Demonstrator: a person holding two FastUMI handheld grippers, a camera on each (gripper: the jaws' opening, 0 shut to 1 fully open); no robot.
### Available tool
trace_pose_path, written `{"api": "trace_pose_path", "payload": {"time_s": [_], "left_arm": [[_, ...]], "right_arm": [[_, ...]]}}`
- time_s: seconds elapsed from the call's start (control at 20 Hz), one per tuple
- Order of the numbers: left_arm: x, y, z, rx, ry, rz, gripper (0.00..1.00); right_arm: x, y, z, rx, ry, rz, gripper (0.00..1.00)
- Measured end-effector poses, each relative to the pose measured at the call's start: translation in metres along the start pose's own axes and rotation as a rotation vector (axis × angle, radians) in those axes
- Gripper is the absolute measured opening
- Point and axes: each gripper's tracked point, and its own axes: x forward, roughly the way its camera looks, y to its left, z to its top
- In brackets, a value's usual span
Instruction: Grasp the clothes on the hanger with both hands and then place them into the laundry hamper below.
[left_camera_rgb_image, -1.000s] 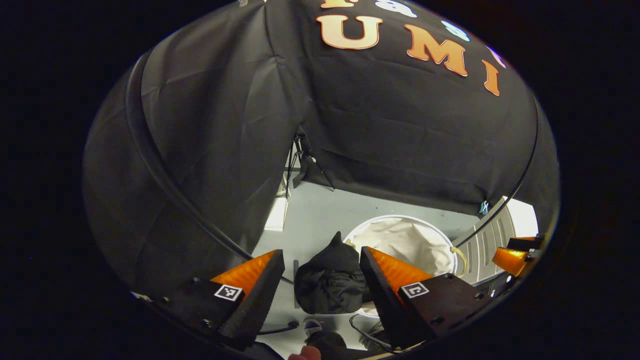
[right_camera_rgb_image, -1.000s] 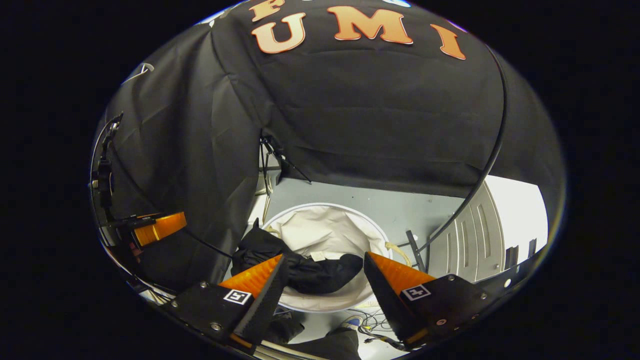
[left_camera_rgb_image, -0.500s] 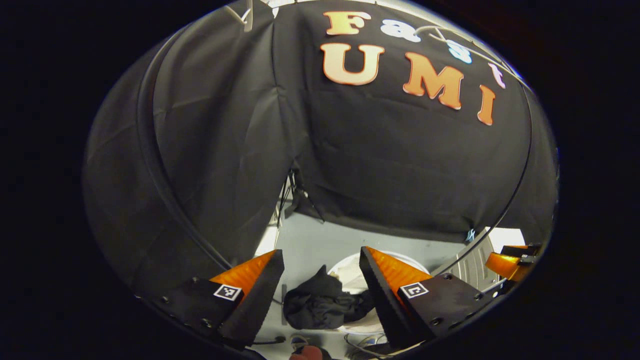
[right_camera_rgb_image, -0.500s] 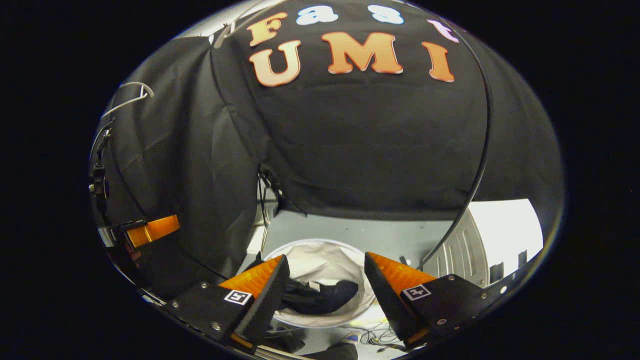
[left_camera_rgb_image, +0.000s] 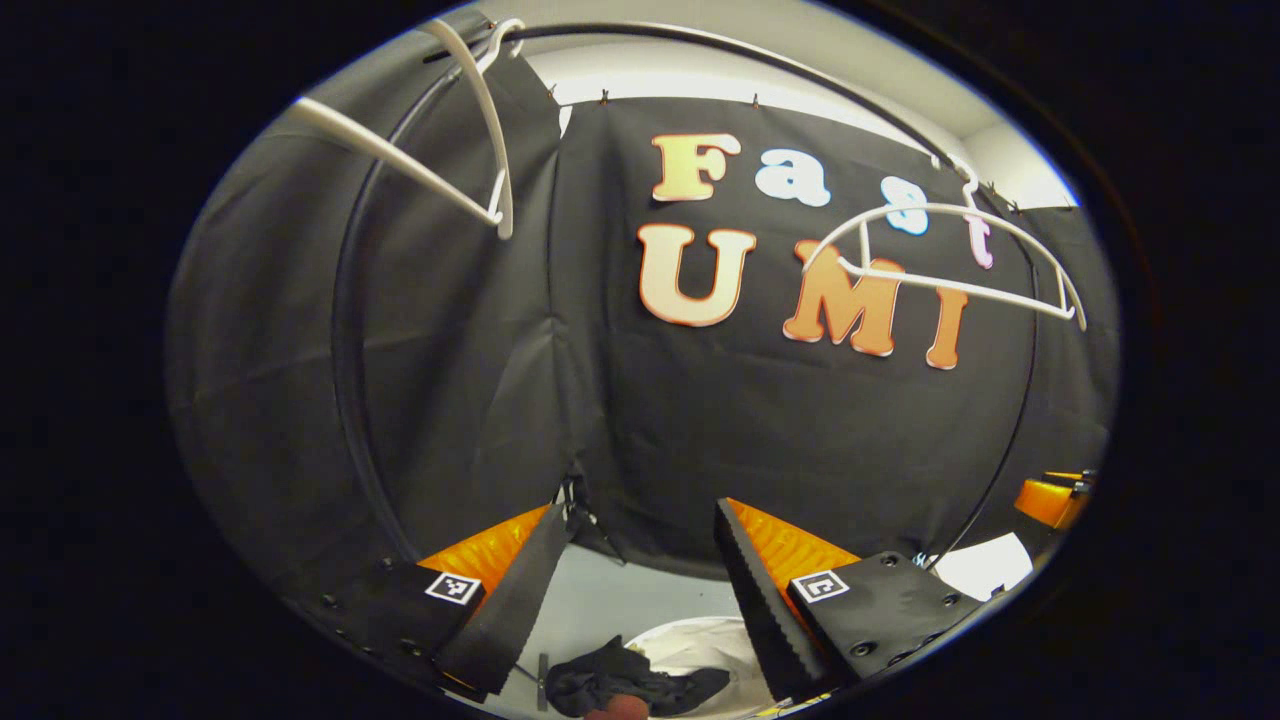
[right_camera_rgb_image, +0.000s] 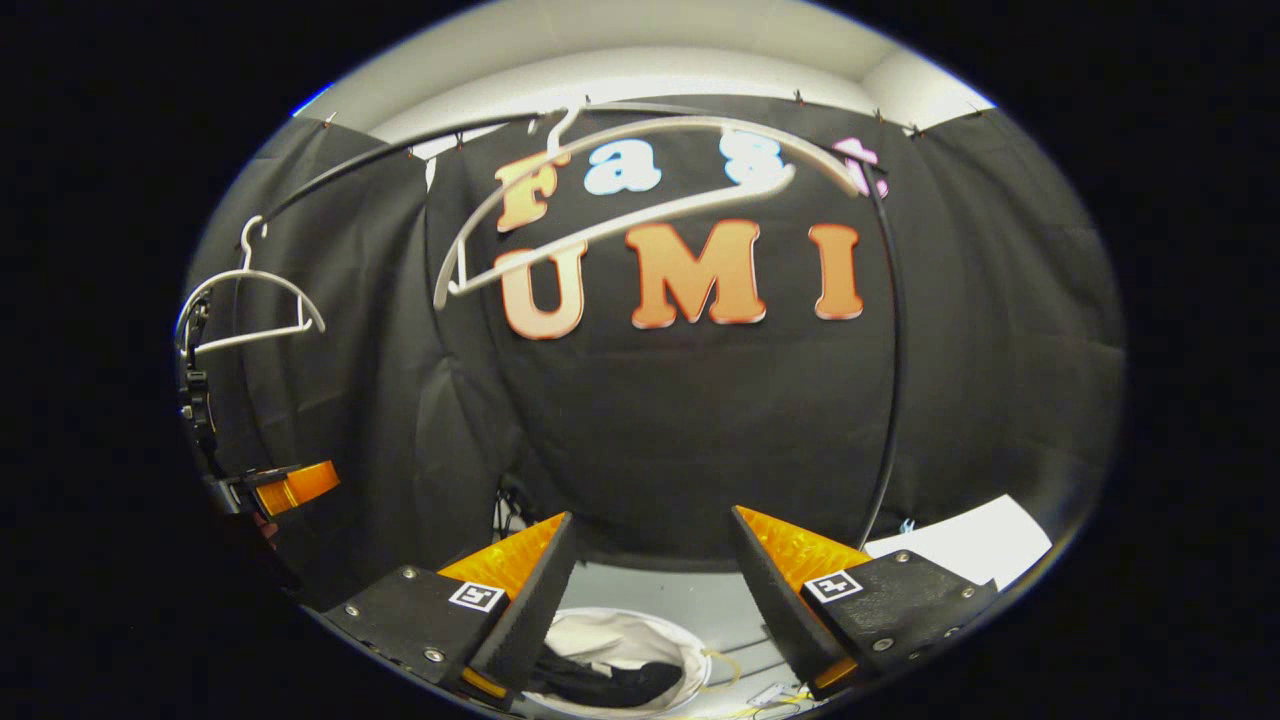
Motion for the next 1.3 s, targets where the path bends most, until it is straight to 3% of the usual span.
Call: {"api": "trace_pose_path", "payload": {"time_s": [0.1,0.15,0.2,0.35,0.4,0.45,0.7,1.3], "left_arm": [[-0.006,-0.002,0.024,-0.004,-0.060,-0.006,0.97],[-0.009,-0.005,0.036,-0.005,-0.094,-0.014,0.97],[-0.011,-0.007,0.048,-0.006,-0.131,-0.022,0.94],[-0.019,-0.007,0.082,0.029,-0.244,-0.015,0.97],[-0.017,-0.010,0.087,0.047,-0.269,-0.013,0.96],[-0.020,-0.012,0.091,0.058,-0.281,-0.013,0.94],[-0.036,-0.023,0.105,0.032,-0.320,-0.032,0.93],[-0.032,-0.020,0.100,0.008,-0.311,-0.008,0.96]], "right_arm": [[-0.010,-0.019,0.029,-0.007,-0.066,-0.033,0.93],[-0.014,-0.025,0.046,-0.005,-0.103,-0.046,1.00],[-0.018,-0.030,0.060,-0.003,-0.145,-0.050,0.93],[-0.032,-0.059,0.094,-0.017,-0.253,-0.108,0.93],[-0.036,-0.069,0.100,-0.020,-0.266,-0.128,1.00],[-0.040,-0.074,0.105,-0.021,-0.276,-0.143,0.93],[-0.056,-0.081,0.122,-0.052,-0.332,-0.162,0.93],[-0.056,-0.070,0.117,-0.071,-0.321,-0.125,0.93]]}}
